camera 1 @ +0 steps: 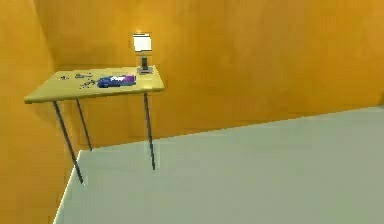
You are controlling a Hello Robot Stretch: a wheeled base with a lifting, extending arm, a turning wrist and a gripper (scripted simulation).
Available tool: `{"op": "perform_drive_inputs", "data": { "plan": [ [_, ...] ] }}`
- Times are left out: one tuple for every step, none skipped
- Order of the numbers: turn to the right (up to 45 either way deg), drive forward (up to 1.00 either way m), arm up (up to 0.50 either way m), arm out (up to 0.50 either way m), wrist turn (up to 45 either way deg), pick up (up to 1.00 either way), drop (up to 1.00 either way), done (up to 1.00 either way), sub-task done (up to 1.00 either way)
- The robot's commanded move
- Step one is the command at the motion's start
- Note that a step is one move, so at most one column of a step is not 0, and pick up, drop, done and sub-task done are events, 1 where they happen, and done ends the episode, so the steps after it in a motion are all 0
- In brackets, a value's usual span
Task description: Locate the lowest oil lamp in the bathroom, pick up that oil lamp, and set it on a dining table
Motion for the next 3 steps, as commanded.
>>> {"op": "perform_drive_inputs", "data": {
  "plan": [
    [45.0,0.00,0.00,0.00,0.0,0.00,0.00,0.00,0.00],
    [45.0,0.00,0.00,0.00,0.0,0.00,0.00,0.00,0.00],
    [6.0,0.00,0.00,0.00,0.0,0.00,0.00,0.00,0.00]
  ]
}}
